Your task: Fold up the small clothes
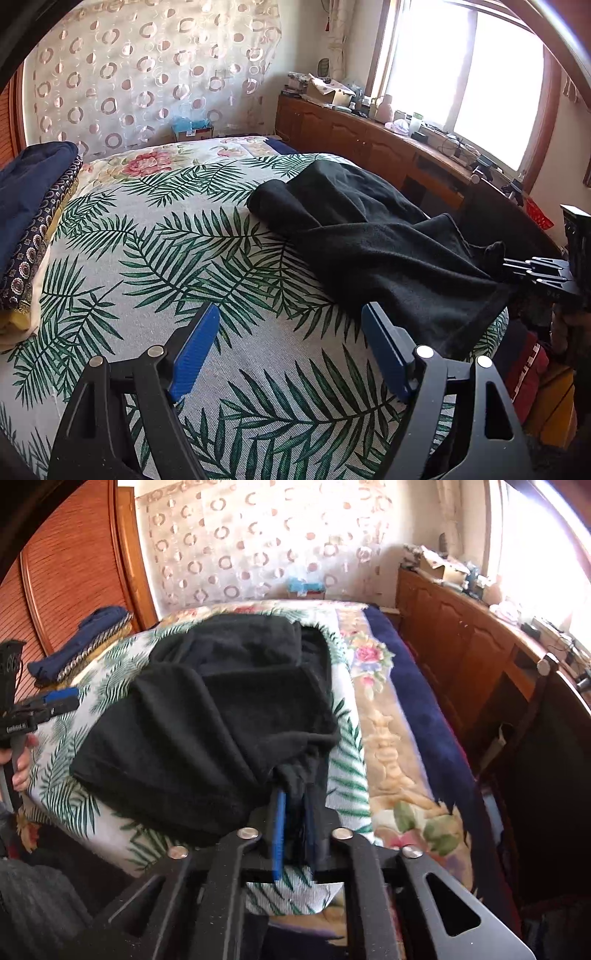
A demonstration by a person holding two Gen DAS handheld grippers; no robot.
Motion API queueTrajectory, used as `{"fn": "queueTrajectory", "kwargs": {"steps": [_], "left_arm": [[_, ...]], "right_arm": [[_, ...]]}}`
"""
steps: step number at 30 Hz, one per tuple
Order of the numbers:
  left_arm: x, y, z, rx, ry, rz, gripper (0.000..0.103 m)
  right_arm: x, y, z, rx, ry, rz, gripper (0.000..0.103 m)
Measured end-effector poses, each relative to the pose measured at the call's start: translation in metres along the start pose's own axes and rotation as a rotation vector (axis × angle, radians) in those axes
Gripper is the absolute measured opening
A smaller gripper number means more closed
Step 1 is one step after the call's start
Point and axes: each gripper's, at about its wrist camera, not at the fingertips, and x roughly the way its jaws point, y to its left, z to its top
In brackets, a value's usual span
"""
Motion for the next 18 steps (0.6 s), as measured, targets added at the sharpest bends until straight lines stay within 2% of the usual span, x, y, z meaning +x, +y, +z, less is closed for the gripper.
{"fn": "queueTrajectory", "kwargs": {"steps": [2, 3, 6, 10, 13, 15, 17, 18], "left_arm": [[0.001, 0.001, 0.002, -0.003, -0.004, 0.004, 0.080], [0.002, 0.002, 0.004, -0.004, -0.005, 0.004, 0.080], [0.008, 0.005, 0.013, -0.003, -0.005, 0.006, 0.080], [0.020, 0.010, 0.036, 0.013, -0.022, 0.004, 0.080], [0.039, 0.016, 0.059, 0.030, -0.021, -0.011, 0.063], [0.054, 0.021, 0.073, 0.031, -0.002, -0.006, 0.046], [0.070, 0.025, 0.085, 0.042, 0.015, 0.006, 0.035], [0.079, 0.027, 0.091, 0.042, 0.024, 0.006, 0.033]], "right_arm": [[-0.006, 0.001, 0.006, 0.002, -0.022, -0.012, 0.038], [-0.009, 0.002, 0.008, -0.002, -0.034, -0.025, 0.043], [-0.012, 0.004, 0.020, -0.026, -0.070, -0.061, 0.045], [0.001, 0.011, 0.045, -0.069, -0.105, -0.059, 0.045], [0.025, 0.014, 0.068, -0.082, -0.116, -0.028, 0.045], [0.047, 0.017, 0.088, -0.082, -0.113, -0.005, 0.045], [0.069, 0.020, 0.105, -0.088, -0.105, 0.016, 0.045], [0.080, 0.022, 0.114, -0.090, -0.104, 0.023, 0.045]]}}
